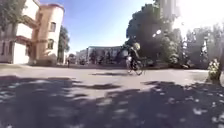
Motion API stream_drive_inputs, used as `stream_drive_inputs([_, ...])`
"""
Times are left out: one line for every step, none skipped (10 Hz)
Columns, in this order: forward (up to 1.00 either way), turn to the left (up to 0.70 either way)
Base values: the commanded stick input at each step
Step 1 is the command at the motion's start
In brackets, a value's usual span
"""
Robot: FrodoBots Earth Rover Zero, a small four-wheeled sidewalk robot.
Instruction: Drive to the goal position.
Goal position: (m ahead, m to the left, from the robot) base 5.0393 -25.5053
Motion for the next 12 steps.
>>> stream_drive_inputs([0.70,0.00])
stream_drive_inputs([0.70,0.00])
stream_drive_inputs([0.70,0.00])
stream_drive_inputs([0.70,0.00])
stream_drive_inputs([0.70,0.00])
stream_drive_inputs([0.70,0.00])
stream_drive_inputs([0.70,-0.03])
stream_drive_inputs([0.70,-0.08])
stream_drive_inputs([0.70,-0.12])
stream_drive_inputs([0.70,-0.13])
stream_drive_inputs([0.70,-0.13])
stream_drive_inputs([0.70,-0.13])
